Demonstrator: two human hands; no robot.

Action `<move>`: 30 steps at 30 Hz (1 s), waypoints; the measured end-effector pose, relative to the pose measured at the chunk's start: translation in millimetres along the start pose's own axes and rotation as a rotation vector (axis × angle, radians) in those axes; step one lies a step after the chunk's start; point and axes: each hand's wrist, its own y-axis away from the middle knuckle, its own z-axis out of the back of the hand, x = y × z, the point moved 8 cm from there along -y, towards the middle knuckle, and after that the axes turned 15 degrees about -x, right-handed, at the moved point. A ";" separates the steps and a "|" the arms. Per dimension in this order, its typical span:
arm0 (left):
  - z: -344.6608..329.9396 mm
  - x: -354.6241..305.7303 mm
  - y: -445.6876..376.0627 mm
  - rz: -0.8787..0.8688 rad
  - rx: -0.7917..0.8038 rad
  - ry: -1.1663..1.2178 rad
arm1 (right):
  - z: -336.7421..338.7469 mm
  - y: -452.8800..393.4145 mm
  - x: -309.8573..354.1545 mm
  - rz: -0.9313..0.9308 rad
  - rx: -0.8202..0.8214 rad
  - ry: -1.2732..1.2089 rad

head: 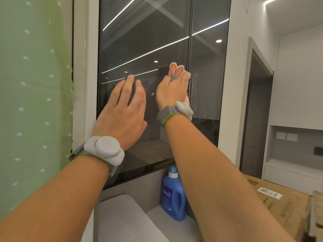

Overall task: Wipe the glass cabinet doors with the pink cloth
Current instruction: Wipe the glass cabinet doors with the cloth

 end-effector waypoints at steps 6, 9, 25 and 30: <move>1.6 0.8 0.0 -0.005 0.014 -0.002 | 10.8 27.2 -21.6 -0.133 -0.005 0.010; 2.8 0.3 0.6 -0.005 0.024 0.004 | 20.8 41.0 -23.1 -0.134 -0.011 -0.091; 7.4 1.4 -1.1 -0.003 -0.004 -0.019 | 19.1 56.3 -57.5 -0.242 -0.089 -0.114; 7.0 0.3 -0.3 -0.007 -0.005 0.001 | 33.7 65.6 -37.1 -0.072 -0.030 -0.192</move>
